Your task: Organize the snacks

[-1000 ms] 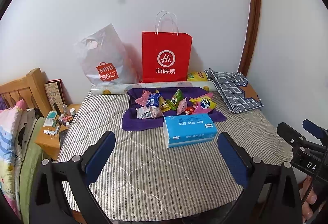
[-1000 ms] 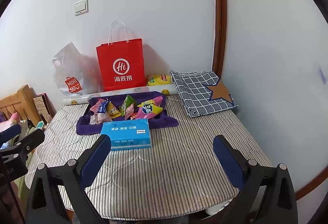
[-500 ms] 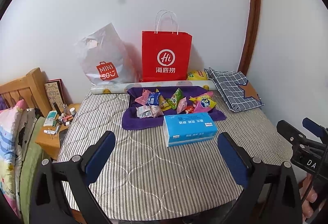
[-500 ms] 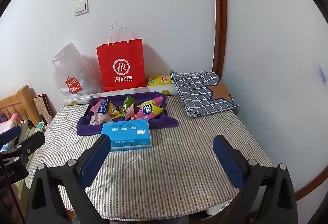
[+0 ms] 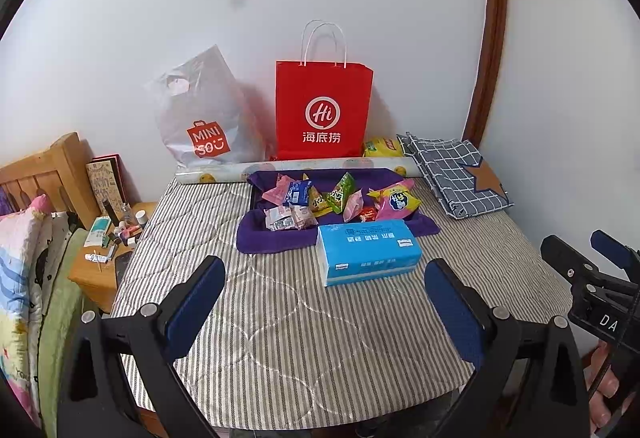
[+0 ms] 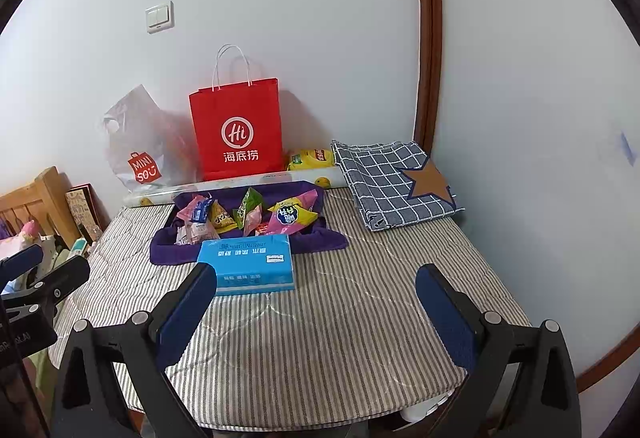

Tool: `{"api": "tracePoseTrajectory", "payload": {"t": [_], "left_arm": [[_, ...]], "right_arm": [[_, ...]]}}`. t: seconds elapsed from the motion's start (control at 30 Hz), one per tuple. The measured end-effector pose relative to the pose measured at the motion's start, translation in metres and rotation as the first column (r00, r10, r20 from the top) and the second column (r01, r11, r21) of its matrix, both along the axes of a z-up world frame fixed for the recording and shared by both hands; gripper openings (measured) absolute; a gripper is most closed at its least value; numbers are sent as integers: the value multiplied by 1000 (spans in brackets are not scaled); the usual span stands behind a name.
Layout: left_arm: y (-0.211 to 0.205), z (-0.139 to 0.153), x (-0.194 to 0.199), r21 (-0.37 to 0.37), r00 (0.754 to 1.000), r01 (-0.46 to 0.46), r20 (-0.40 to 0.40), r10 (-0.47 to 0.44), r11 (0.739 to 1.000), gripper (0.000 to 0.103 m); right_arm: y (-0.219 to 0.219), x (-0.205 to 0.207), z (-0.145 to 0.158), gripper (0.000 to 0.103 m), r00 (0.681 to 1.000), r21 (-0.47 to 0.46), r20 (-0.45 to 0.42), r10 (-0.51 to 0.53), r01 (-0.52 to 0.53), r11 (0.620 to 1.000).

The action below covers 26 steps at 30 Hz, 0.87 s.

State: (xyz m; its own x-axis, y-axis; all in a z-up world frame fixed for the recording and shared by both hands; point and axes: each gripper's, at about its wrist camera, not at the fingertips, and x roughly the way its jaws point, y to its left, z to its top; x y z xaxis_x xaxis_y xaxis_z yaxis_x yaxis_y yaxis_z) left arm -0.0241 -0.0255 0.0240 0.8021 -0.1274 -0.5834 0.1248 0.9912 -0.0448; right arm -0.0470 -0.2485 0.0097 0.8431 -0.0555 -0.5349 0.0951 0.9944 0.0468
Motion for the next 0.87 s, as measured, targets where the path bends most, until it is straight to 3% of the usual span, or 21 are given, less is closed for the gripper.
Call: {"api": "tracePoseTrajectory", "payload": {"t": [0.87], "left_arm": [[1, -6, 3, 6, 1000, -9, 2, 9, 1000, 99]], "right_arm": [[-2, 1, -4, 101, 1000, -1, 0, 7, -7, 1000]]}}
